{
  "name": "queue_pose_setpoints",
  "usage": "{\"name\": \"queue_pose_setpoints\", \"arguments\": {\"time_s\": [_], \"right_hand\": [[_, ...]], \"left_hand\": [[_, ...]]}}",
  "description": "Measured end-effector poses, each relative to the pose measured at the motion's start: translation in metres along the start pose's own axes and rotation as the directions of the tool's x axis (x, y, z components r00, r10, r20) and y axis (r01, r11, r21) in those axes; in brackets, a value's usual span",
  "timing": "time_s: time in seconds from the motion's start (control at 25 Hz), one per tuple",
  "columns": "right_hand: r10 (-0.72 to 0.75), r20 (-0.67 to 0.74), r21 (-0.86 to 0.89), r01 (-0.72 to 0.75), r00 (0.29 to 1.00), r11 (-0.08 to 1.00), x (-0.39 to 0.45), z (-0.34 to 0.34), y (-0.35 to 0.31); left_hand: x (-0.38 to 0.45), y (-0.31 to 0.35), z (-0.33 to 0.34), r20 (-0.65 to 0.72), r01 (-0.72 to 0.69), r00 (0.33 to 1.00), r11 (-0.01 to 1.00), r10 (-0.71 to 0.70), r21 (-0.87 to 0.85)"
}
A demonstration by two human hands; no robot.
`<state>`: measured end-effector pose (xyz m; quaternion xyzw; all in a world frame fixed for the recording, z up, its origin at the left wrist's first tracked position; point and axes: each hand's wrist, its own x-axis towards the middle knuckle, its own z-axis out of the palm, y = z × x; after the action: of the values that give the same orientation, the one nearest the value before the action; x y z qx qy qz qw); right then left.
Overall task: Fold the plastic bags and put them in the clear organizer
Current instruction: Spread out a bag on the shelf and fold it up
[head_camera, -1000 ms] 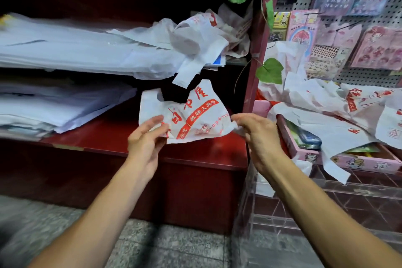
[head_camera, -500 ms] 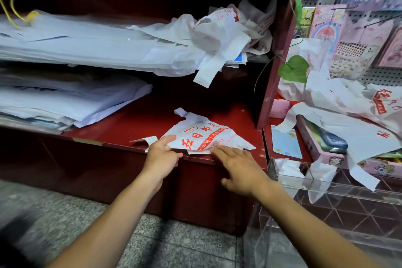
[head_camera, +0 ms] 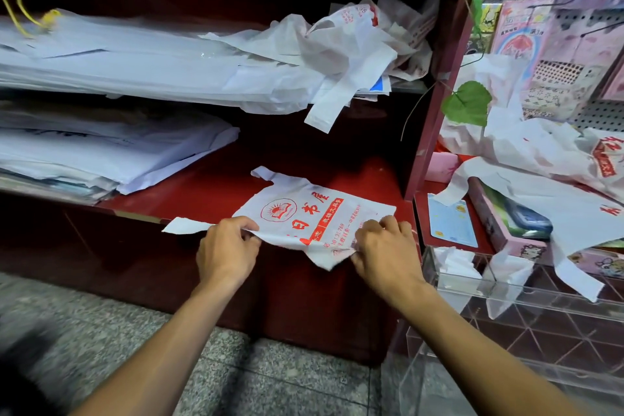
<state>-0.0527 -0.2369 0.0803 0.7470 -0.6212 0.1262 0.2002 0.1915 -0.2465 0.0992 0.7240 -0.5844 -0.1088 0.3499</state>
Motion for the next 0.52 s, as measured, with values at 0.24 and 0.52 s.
{"name": "queue_pose_setpoints", "arguments": {"time_s": [0.24,0.52], "right_hand": [[-0.187,-0.192,0.097,0.208,0.963,0.973,-0.003,-0.004,0.01],[-0.049,0.035,0.492,0.025,0.998,0.87,-0.005,-0.006,0.015]], "left_hand": [[0.009,-0.009,0.001,-0.067,-0.056,0.996,0.994,0.063,0.092],[0.007,-0.011,0.009,-0.065,-0.275,0.952,0.93,0.299,0.244]]}}
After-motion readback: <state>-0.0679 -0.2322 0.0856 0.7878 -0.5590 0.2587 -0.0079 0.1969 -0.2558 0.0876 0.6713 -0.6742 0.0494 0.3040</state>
